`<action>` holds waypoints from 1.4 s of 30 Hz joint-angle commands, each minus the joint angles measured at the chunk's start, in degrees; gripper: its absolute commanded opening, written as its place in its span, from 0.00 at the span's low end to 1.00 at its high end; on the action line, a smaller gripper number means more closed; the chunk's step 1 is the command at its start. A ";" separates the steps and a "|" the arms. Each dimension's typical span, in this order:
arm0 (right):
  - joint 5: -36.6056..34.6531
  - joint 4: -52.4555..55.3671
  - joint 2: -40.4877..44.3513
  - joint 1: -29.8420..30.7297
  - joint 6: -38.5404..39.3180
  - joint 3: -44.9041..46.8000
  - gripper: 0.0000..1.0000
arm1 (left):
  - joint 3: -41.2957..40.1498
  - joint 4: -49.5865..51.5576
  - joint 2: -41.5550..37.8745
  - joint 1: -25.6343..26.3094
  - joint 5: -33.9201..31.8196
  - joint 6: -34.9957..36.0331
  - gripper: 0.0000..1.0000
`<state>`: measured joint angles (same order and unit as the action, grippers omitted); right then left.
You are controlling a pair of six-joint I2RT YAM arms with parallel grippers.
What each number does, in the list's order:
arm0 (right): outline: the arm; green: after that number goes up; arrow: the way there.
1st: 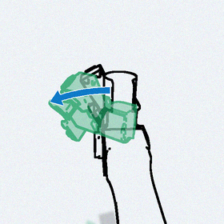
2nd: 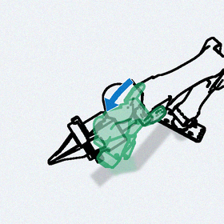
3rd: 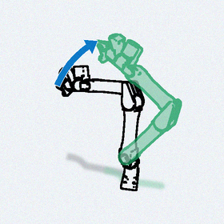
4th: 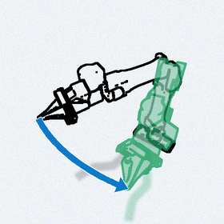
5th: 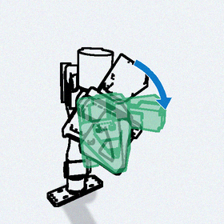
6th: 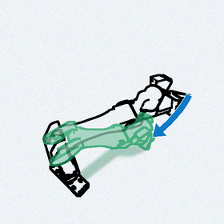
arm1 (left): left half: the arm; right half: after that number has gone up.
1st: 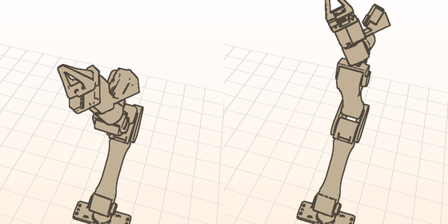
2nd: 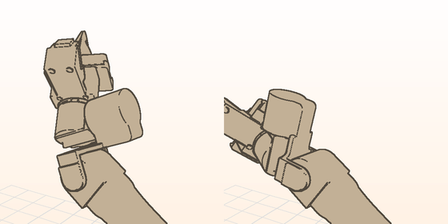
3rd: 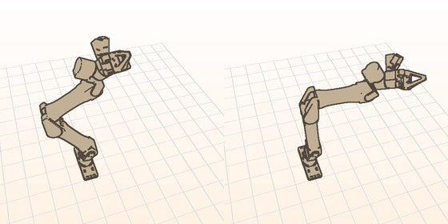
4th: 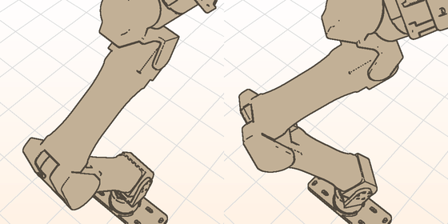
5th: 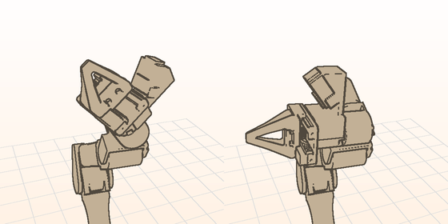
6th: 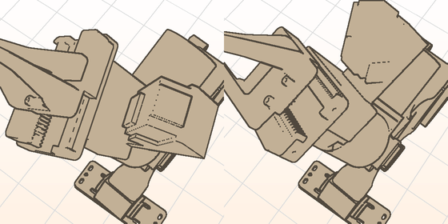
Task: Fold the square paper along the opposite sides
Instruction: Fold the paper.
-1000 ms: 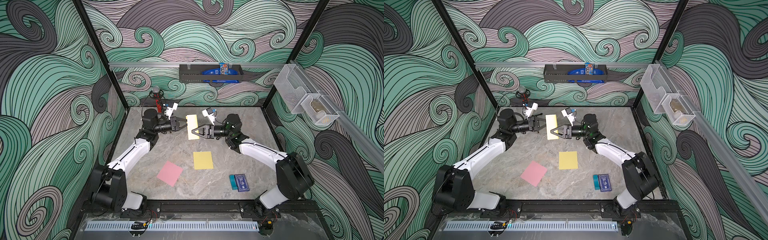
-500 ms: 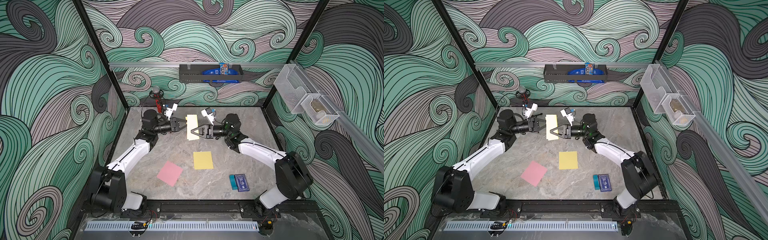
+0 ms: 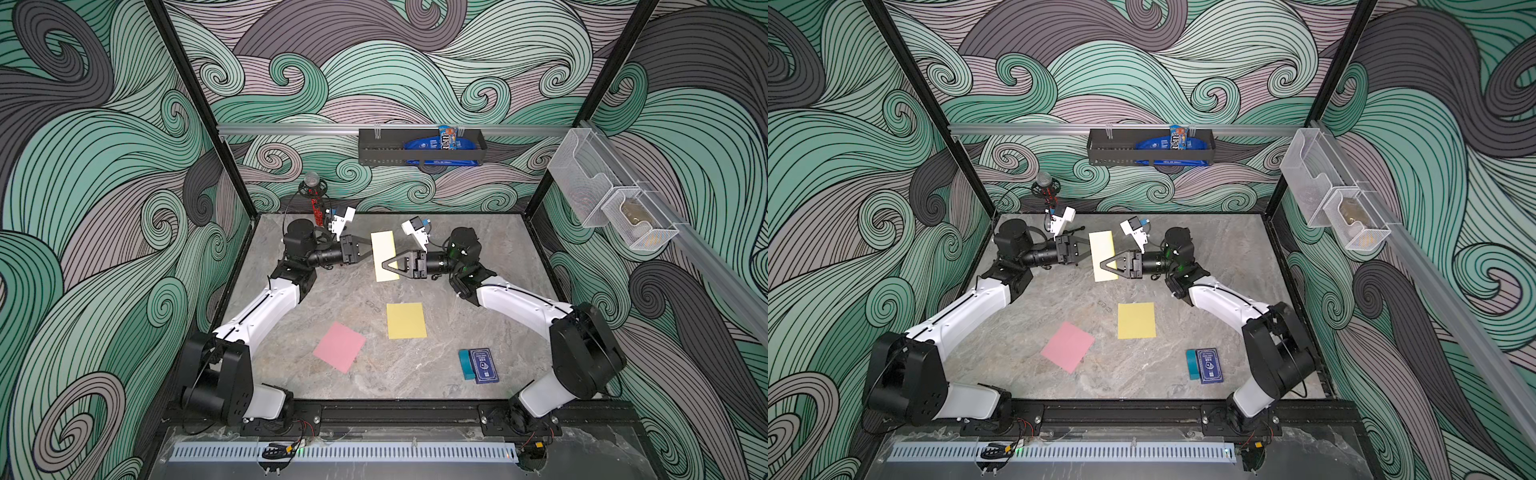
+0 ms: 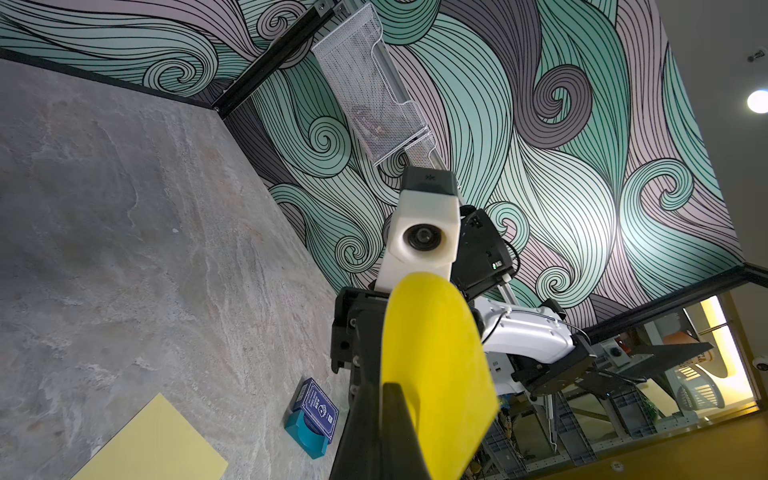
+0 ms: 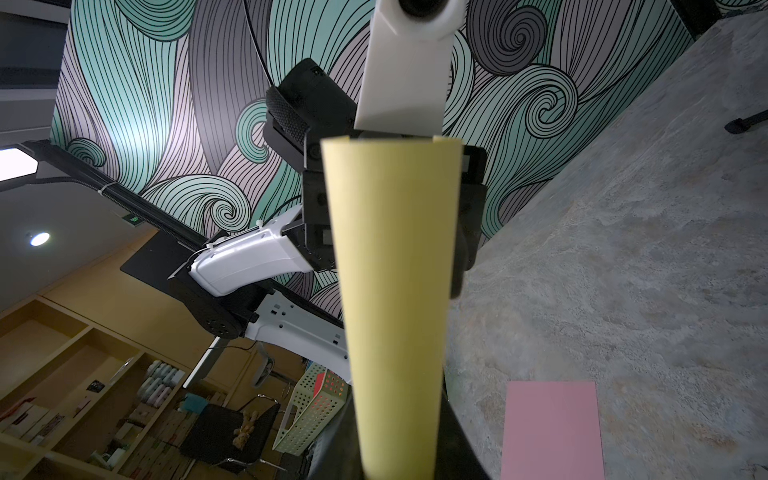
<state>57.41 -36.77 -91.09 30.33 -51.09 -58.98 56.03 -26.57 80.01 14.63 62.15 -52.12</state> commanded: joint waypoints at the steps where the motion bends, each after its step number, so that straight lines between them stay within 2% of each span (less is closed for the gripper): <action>1: 0.92 0.55 -0.26 0.40 1.26 -1.66 0.20 | 0.59 0.18 -1.57 -0.66 0.34 0.89 0.00; 14: -0.01 0.72 -0.36 0.38 0.75 -2.18 0.12 | -0.31 0.19 -2.31 -0.66 0.08 1.23 0.00; 18: -0.18 0.70 -0.25 0.39 0.64 -2.28 0.04 | -0.22 0.62 -2.38 -0.66 -0.01 1.71 0.00; 23: -0.06 0.56 -0.11 0.39 0.46 -2.70 0.00 | 0.96 5.21 -2.73 -0.74 -1.65 5.63 0.01; 28: 0.45 0.22 0.01 0.31 0.12 -3.16 0.00 | 6.24 16.24 -3.70 -3.08 -5.63 11.54 0.50; 32: 0.69 -0.61 0.71 0.36 -0.20 -3.17 0.00 | 4.96 15.24 -6.92 -4.09 -6.53 11.32 0.65; 38: 1.50 -5.31 1.85 0.33 -3.57 -1.47 0.00 | -8.13 -3.20 -14.39 -3.05 -6.61 3.40 0.87; 42: 1.89 -7.87 1.71 0.76 -5.55 -1.40 0.00 | -10.78 -6.10 -15.00 -1.83 -6.34 3.16 0.98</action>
<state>57.84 -40.73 -91.02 30.59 -54.70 -60.77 45.80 -26.50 65.04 12.16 55.77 -47.44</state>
